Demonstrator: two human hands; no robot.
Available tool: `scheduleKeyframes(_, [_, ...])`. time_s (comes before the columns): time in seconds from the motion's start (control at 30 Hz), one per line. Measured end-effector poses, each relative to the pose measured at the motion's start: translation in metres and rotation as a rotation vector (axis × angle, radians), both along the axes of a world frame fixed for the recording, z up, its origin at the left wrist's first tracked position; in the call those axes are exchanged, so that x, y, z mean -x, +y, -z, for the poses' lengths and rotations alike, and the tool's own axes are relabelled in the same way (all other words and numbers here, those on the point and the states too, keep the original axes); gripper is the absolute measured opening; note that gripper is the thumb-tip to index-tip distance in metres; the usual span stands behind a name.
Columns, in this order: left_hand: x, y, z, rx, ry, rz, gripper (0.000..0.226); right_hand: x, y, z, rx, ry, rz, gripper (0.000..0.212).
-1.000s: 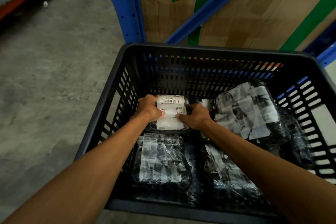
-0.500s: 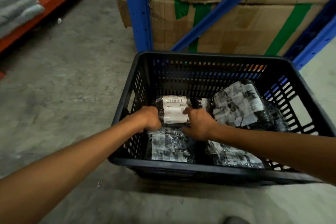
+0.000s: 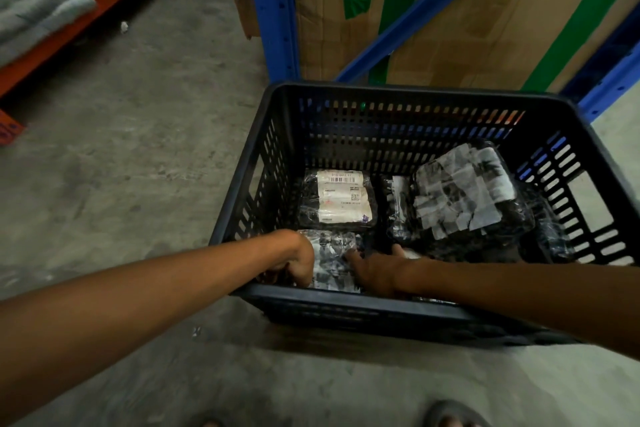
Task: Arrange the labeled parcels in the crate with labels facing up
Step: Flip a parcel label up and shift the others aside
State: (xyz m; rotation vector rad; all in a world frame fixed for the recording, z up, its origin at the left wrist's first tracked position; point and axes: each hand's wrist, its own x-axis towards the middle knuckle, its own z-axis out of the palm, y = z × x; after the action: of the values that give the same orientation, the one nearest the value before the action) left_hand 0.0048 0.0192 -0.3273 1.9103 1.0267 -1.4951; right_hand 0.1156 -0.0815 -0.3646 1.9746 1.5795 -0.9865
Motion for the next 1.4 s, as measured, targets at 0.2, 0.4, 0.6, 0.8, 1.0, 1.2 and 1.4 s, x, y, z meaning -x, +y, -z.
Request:
scheduleKeyframes(0.2, [0.002, 0.004, 0.002, -0.001, -0.123, -0.164, 0.041, -0.007, -0.006, -0.006, -0.096, 0.187, 0.116, 0.076])
scheduleKeyframes(0.4, [0.010, 0.017, -0.025, -0.024, -0.360, -0.376, 0.035, -0.025, -0.009, -0.036, -0.141, 0.357, 0.169, 0.052])
scheduleKeyframes(0.6, [0.012, 0.042, -0.079, -0.079, -0.638, -0.549, 0.058, -0.058, -0.002, -0.062, -0.345, 0.467, 0.558, 0.052])
scheduleKeyframes(0.8, [0.010, 0.050, -0.106, -0.151, -1.034, -0.900, 0.053, -0.094, 0.003, -0.088, -0.408, 0.867, 0.947, 0.066])
scheduleKeyframes(1.0, [-0.014, 0.022, -0.088, -0.024, -1.313, -1.244, 0.047, -0.102, 0.020, -0.092, -0.422, 1.281, 1.197, 0.047])
scheduleKeyframes(1.2, [-0.030, 0.016, -0.052, -0.096, -1.211, -1.218, 0.060, -0.094, 0.032, -0.067, -0.461, 1.049, 1.218, 0.048])
scheduleKeyframes(1.4, [-0.051, 0.048, -0.033, -0.226, -1.190, -1.145, 0.069, -0.078, 0.047, -0.033, -0.659, 1.011, 1.170, 0.083])
